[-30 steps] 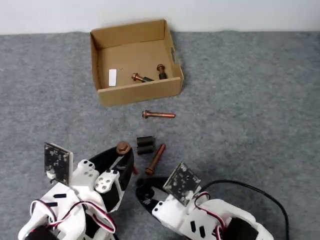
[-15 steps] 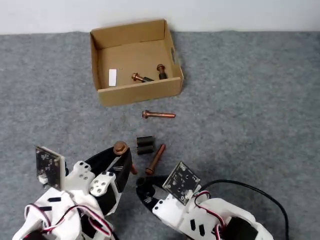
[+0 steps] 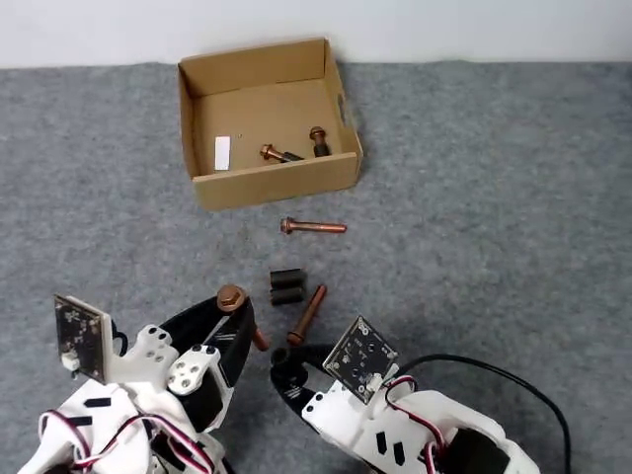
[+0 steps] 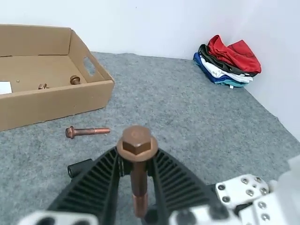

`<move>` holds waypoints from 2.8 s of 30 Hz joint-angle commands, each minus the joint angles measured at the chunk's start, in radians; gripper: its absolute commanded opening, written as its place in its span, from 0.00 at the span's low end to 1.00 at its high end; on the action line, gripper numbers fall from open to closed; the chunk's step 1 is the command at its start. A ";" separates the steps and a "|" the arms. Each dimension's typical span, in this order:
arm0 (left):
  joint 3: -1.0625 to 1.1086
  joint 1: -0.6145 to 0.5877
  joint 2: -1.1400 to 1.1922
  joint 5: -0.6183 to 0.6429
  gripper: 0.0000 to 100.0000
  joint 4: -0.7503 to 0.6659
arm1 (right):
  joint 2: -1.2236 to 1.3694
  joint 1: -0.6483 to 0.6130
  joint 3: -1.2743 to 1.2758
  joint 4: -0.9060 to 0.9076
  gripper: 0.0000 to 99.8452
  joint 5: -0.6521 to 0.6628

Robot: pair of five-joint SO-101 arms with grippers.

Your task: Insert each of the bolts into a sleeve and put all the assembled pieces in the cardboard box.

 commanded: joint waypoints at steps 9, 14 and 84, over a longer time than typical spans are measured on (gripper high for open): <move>0.008 0.043 0.003 0.008 0.00 -0.005 | -0.005 0.013 0.020 -0.093 0.01 0.012; 0.054 0.046 0.003 0.008 0.00 -0.014 | -0.005 0.013 0.018 -0.097 0.01 0.012; 0.435 -0.543 -0.120 -0.439 0.00 -0.083 | 0.664 0.579 -0.588 -0.119 0.01 -0.183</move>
